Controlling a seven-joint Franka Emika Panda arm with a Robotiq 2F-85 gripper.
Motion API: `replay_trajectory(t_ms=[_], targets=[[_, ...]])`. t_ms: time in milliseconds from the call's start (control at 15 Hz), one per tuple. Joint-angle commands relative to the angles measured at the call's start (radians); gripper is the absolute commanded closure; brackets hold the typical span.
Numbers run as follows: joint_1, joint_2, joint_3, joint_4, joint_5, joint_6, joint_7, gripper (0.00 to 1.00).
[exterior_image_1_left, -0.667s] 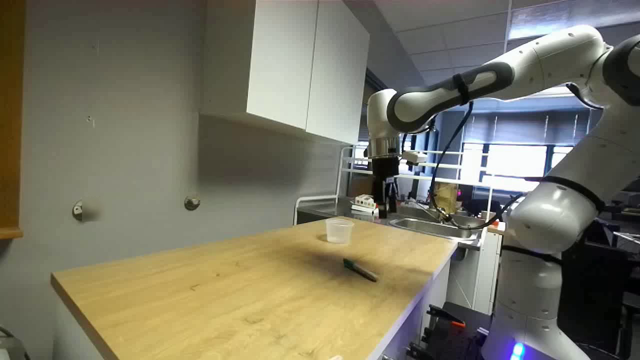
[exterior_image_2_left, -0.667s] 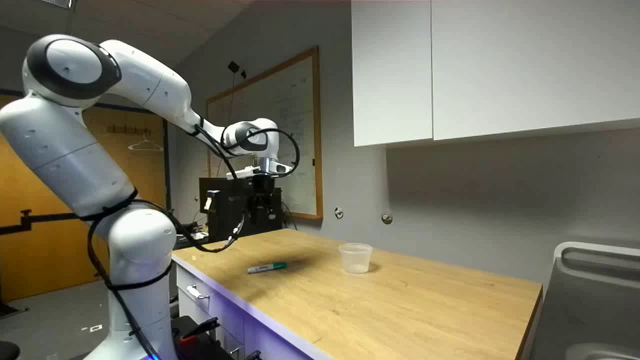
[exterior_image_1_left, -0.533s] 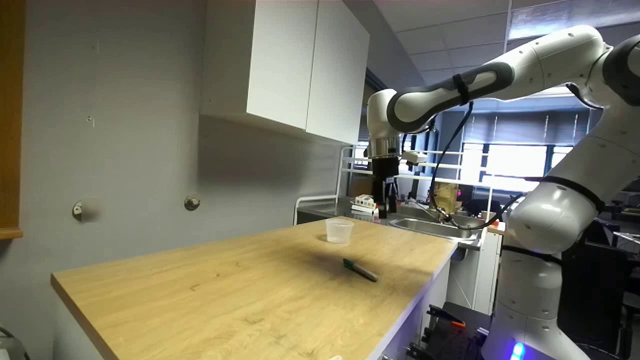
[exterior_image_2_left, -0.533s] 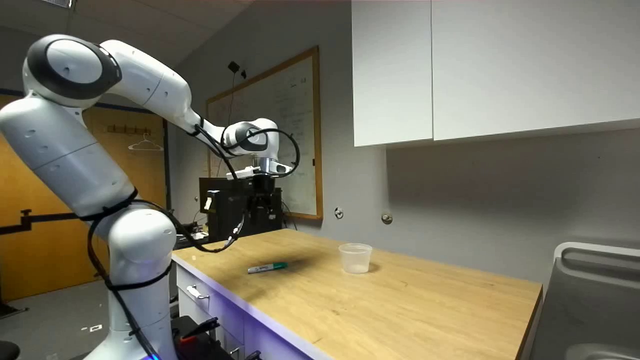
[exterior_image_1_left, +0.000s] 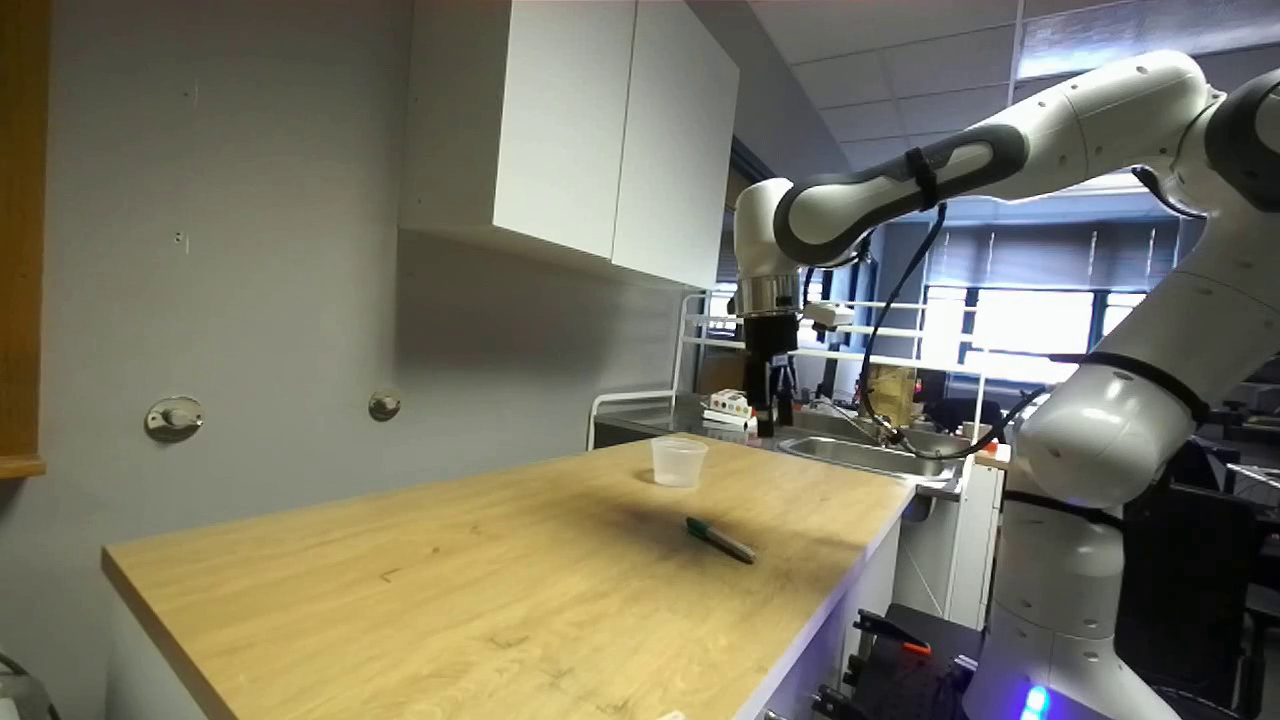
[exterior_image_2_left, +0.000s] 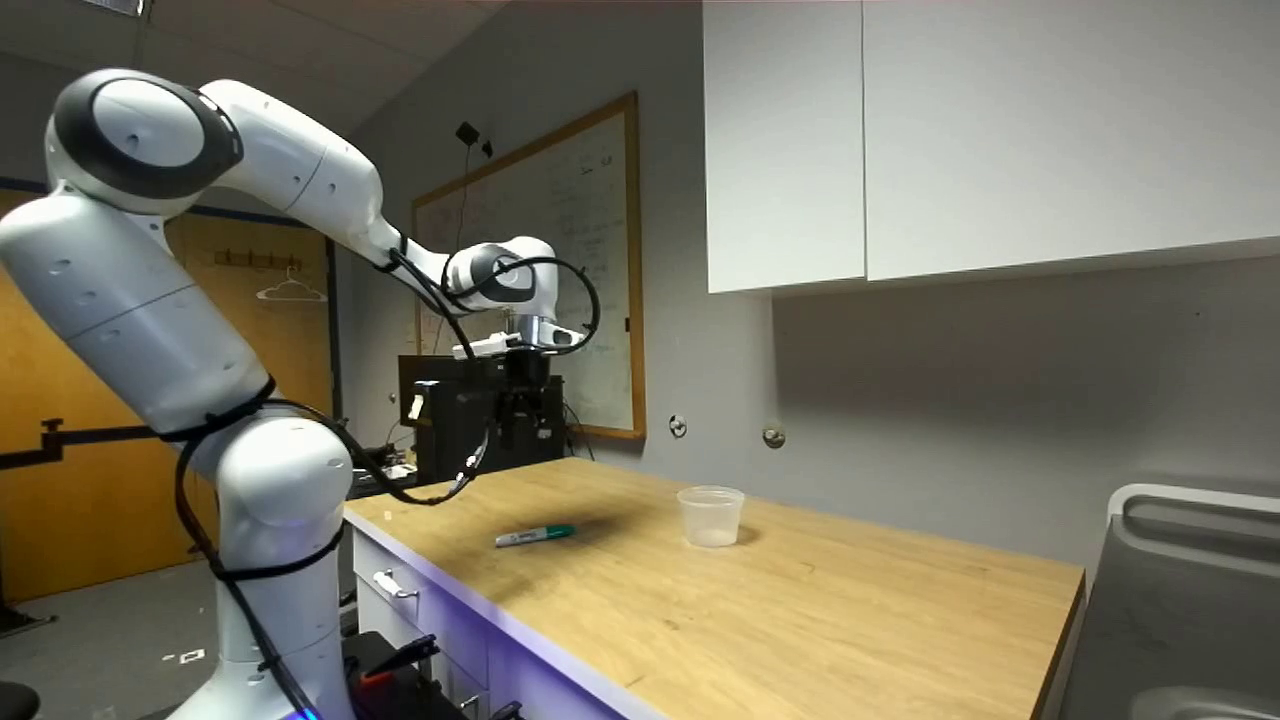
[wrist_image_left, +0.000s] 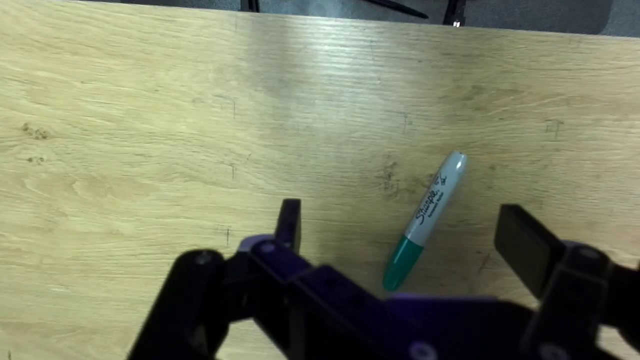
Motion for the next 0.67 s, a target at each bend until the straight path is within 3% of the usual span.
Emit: replay_trajectory(t_ms=[0, 600], targets=[[0.013, 0.001, -0.011, 0.001, -0.006, -0.002, 0.006, 0.0], [0.013, 0.136, 0.016, 0.013, 0.006, 0.11, 0.093, 0.0]])
